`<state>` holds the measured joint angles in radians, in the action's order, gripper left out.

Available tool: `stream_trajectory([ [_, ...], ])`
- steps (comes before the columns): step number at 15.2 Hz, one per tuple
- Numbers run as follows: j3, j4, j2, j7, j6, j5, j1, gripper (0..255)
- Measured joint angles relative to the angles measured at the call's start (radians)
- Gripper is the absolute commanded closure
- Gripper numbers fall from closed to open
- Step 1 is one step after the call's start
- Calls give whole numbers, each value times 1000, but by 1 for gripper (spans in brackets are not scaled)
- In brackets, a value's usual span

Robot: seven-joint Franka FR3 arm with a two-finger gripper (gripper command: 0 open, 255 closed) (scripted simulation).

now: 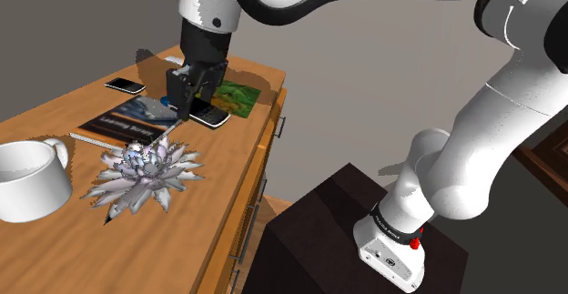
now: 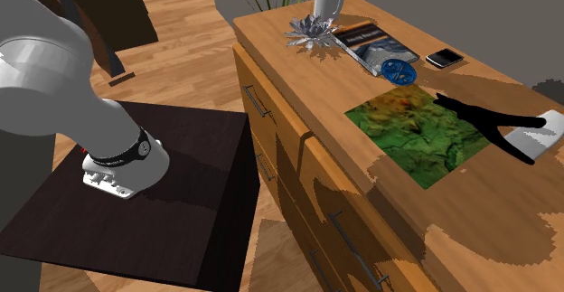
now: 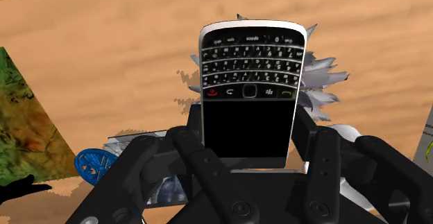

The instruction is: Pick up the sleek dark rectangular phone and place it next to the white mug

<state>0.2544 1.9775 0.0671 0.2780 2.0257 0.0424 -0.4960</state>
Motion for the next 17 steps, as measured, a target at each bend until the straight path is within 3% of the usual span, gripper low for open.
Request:
stream_trajectory([
  [8, 99, -117, -108, 212, -12, -59, -92, 255],
  [17, 168, -344, -307, 430, -62, -170, -219, 255],
])
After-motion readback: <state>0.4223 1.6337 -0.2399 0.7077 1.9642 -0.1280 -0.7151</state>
